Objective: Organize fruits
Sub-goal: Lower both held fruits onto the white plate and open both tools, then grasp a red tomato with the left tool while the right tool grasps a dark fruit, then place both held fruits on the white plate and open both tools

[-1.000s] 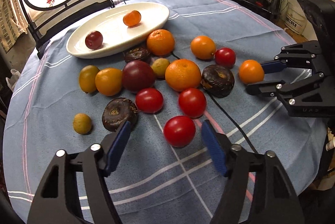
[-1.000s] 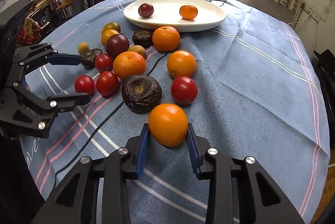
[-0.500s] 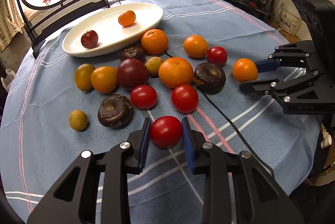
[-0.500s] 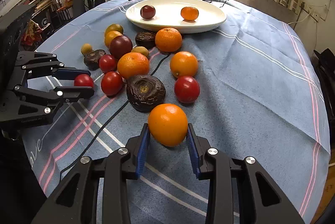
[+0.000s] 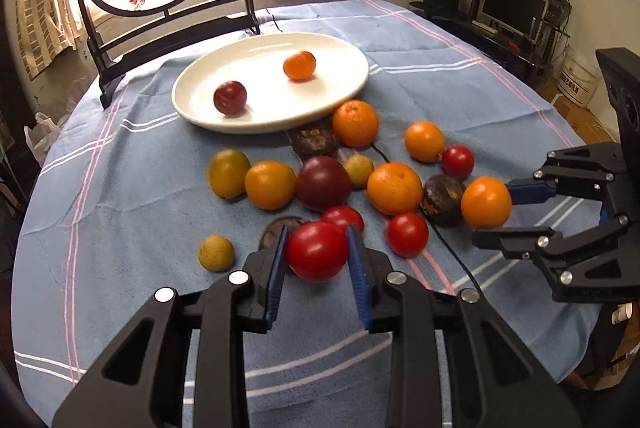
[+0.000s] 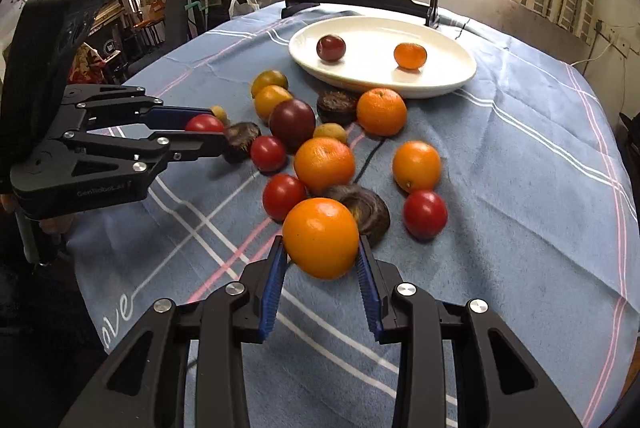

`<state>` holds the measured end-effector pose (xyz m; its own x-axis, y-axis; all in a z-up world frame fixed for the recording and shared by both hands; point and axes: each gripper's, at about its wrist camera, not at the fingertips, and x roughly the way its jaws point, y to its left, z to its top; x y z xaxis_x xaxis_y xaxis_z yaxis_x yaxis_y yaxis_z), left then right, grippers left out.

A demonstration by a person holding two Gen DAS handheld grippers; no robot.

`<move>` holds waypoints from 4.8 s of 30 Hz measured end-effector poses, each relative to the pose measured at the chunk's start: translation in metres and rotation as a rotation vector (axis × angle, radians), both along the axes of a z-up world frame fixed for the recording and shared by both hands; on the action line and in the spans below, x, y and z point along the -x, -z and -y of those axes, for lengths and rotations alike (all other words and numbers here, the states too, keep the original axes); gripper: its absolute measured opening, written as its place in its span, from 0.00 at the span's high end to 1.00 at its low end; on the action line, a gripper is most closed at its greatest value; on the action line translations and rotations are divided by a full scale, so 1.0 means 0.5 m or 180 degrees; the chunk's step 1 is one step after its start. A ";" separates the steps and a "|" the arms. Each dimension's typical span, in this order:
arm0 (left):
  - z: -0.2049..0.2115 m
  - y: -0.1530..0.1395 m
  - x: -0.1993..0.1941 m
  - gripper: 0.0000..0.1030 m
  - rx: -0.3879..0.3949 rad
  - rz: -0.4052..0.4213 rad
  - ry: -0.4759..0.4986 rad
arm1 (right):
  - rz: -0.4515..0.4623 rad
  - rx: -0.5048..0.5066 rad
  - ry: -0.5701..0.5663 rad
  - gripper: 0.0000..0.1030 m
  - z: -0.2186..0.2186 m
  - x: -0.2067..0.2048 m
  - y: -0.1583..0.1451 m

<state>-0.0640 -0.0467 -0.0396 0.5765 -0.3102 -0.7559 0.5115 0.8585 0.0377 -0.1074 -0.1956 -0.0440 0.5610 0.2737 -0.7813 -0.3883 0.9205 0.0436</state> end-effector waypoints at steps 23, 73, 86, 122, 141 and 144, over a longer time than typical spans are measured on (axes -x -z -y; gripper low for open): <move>0.039 -0.048 -0.382 0.72 -0.0238 0.0278 -0.0605 | 0.0196 -0.0010 0.0228 0.65 -0.038 -0.372 -0.056; -0.023 0.014 0.018 0.21 -0.0168 0.0169 0.0087 | 0.0015 0.0444 -0.0073 0.46 -0.013 -0.022 0.048; 0.066 0.053 0.057 0.21 -0.0221 -0.0028 0.0468 | -0.0054 0.0283 0.0013 0.57 0.025 -0.029 0.049; 0.022 -0.007 -0.004 0.73 0.0108 -0.0009 -0.0043 | 0.0146 0.0084 -0.0048 0.57 0.020 0.002 -0.016; 0.035 -0.096 -0.323 0.72 0.0037 0.0322 -0.0555 | 0.0445 -0.0046 0.0249 0.56 -0.017 -0.311 -0.115; 0.044 -0.074 -0.366 0.72 -0.0046 0.0284 -0.0574 | 0.0362 -0.0046 0.0292 0.56 -0.020 -0.360 -0.090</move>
